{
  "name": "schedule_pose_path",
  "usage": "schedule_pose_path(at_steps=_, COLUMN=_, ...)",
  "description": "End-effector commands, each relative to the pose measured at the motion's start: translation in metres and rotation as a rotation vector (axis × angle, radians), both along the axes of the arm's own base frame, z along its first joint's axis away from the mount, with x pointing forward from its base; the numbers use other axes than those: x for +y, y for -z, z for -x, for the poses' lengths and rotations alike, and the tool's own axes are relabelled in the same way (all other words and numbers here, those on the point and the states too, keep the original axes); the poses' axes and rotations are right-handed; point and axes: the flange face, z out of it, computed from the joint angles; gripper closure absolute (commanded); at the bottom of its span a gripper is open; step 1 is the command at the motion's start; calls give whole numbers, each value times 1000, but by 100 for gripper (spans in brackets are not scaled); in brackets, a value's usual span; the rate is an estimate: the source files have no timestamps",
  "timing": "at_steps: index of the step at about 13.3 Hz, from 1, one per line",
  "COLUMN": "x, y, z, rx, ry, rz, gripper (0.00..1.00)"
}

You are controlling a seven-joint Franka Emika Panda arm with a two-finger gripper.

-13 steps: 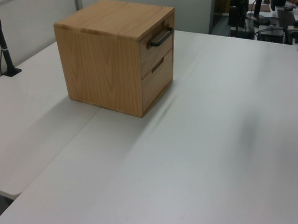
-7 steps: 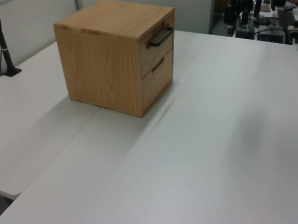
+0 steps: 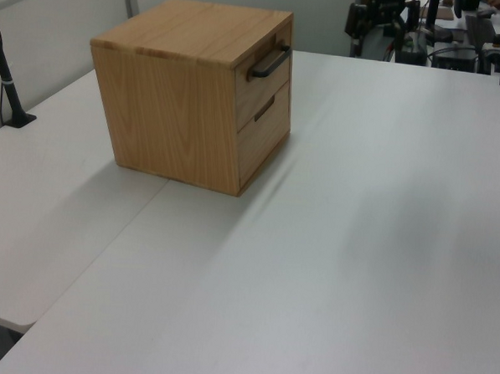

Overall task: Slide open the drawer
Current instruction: 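Lower the open gripper down to the black bar handle of the upper drawer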

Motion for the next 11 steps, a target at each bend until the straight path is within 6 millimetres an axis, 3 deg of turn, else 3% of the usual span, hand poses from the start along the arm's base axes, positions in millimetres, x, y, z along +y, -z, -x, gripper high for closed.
schedule_pose_path(at_steps=1, x=-9, y=1, z=-17, rx=-103, ry=290, rz=-53, gripper=0)
schedule_pose_path(at_steps=7, x=-11, y=16, z=-53, rx=-291, ry=572, rz=-141, gripper=0)
schedule_pose_path(at_steps=11, x=-3, y=26, z=-71, rx=-447, ry=583, rz=-205, gripper=0)
